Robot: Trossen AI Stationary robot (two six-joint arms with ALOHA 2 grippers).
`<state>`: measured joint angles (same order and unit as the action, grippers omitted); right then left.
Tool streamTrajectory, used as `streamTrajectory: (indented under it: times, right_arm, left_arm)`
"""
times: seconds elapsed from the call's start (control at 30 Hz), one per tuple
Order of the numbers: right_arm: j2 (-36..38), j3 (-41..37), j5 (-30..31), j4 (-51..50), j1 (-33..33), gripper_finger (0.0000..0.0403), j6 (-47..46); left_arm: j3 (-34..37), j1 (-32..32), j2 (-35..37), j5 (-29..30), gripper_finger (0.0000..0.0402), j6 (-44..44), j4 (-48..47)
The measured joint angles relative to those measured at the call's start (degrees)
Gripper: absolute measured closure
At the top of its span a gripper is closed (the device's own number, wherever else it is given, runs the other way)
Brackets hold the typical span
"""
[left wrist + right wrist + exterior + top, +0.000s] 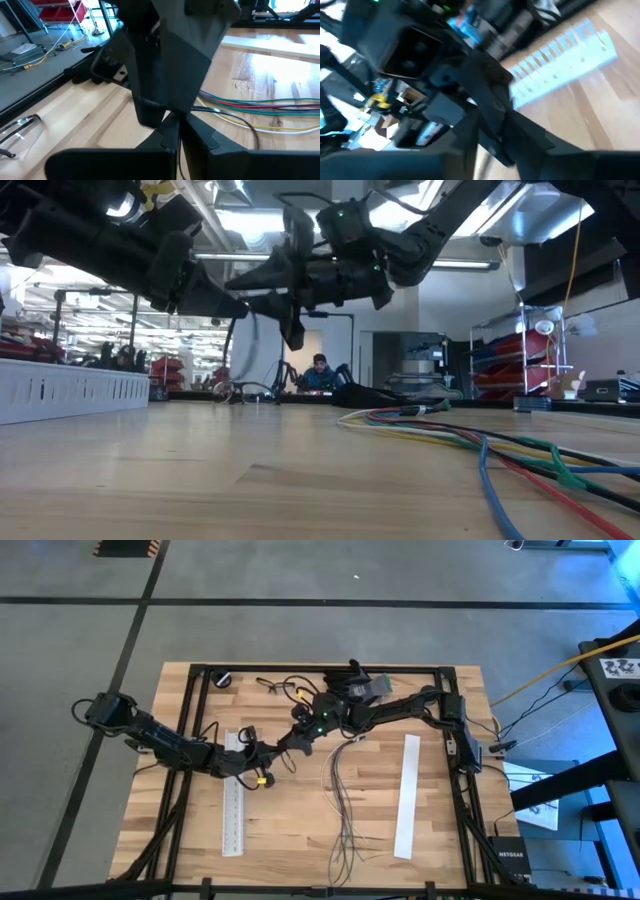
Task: Ziptie cables
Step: Close the zip tie
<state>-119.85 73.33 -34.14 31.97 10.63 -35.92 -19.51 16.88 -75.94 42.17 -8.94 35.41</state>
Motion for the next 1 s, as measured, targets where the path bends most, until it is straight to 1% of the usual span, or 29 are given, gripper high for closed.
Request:
streamTrajectory:
  times: [0.07,0.13,0.17,0.3,0.4,0.57,0.73,0.8,0.87,0.93,1.0]
  right_arm:
    - [0.0,0.6,-0.7,0.0,0.0,0.0356,0.7]
    - [0.0,1.0,-1.5,-0.5,0.0,0.0387,3.5]
    - [0.0,1.2,-1.5,-0.5,0.0,0.0394,5.3]
    - [0.0,1.7,-0.8,-0.5,-0.2,0.0401,10.0]
    - [0.0,1.7,3.2,-0.5,-0.5,0.0402,15.3]
    - [0.0,1.7,11.1,-0.4,-1.1,0.0403,27.4]
    - [1.9,1.7,18.3,-0.6,-0.8,0.0403,34.6]
    - [3.6,1.8,19.9,-0.7,-0.6,0.0403,37.4]
    - [6.0,1.8,20.2,-2.1,0.3,0.0403,39.2]
    - [8.1,1.8,20.0,-4.6,1.4,0.0403,39.2]
    - [10.2,1.9,20.1,-9.5,2.8,0.0402,38.0]
  left_arm:
    - [0.0,0.0,0.0,0.0,0.0402,0.0,0.2]
    - [0.0,0.0,0.1,0.0,0.0402,0.0,0.2]
    - [0.0,0.0,0.1,0.0,0.0402,0.0,0.2]
    - [0.0,0.0,0.1,-0.1,0.0402,0.0,0.1]
    - [0.0,0.0,0.0,-1.0,0.0402,-0.5,0.0]
    - [0.0,0.0,0.0,-1.1,0.0402,-1.2,-0.1]
    - [0.0,0.5,-0.4,-3.0,0.0402,-1.6,-0.3]
    - [0.0,0.8,-1.2,-3.0,0.0402,-1.6,-0.6]
    - [0.0,0.8,-2.4,-3.0,0.0402,-2.2,-0.6]
    - [0.0,0.8,-3.5,-3.0,0.0402,-2.6,-0.6]
    - [0.0,0.6,-3.8,-3.0,0.0402,-2.5,-0.2]
